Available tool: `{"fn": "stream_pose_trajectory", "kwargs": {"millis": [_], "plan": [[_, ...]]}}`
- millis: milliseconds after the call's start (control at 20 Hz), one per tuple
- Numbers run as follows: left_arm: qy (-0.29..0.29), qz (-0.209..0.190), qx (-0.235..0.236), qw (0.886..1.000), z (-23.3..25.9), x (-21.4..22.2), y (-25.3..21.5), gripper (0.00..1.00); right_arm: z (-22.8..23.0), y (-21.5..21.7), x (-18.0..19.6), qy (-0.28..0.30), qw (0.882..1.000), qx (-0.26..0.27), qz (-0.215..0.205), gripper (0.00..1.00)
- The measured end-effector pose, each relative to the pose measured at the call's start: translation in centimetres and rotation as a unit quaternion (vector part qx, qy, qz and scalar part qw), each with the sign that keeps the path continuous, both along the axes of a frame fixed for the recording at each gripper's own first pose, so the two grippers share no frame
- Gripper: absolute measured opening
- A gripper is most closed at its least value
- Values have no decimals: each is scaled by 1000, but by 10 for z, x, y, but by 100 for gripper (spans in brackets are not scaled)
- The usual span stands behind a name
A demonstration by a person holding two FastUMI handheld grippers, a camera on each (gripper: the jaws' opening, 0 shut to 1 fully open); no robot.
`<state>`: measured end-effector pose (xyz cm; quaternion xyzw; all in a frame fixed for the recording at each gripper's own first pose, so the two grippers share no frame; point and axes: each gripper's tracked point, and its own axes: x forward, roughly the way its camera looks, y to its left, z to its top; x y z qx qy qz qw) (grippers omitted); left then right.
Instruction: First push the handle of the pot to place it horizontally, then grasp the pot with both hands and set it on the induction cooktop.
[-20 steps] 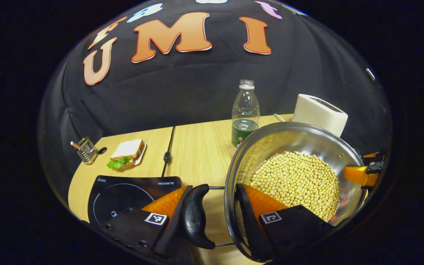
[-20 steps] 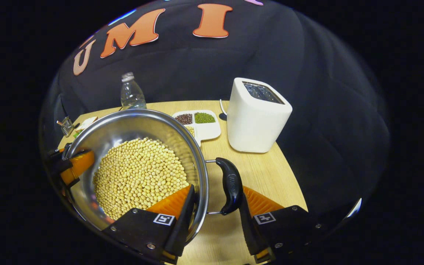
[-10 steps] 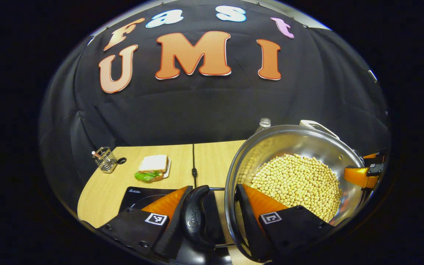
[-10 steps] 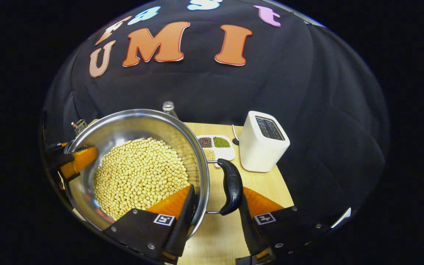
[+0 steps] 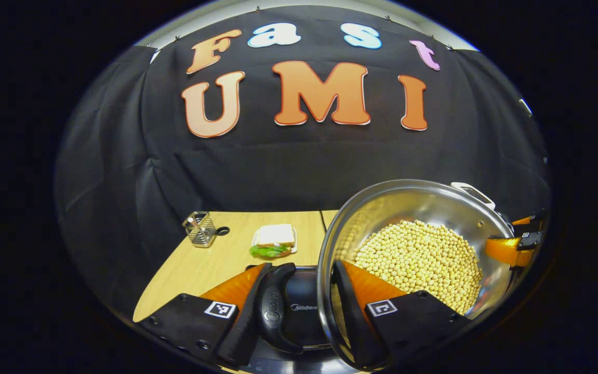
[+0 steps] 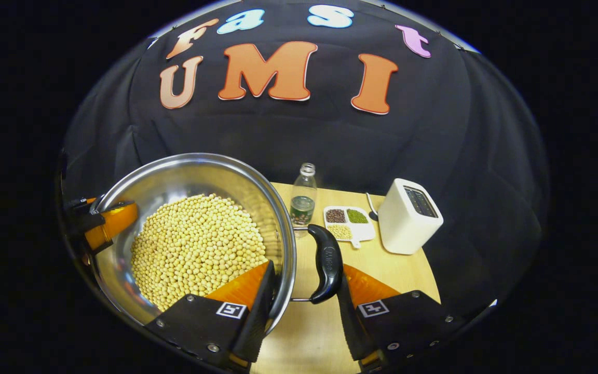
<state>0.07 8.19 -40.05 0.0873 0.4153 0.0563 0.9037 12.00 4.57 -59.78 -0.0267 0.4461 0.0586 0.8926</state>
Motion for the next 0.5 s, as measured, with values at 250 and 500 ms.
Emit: {"fn": "stream_pose_trajectory", "kwargs": {"millis": [250, 500], "plan": [[-3, 32, 16, 999, 8, -22, 48, 77, -8, 3, 9, 5, 999, 11, 33, 64], [-6, 53, 29, 998, 14, -34, 83, 77, -11, 4, 23, 8, 998, 20, 52, 64]]}}
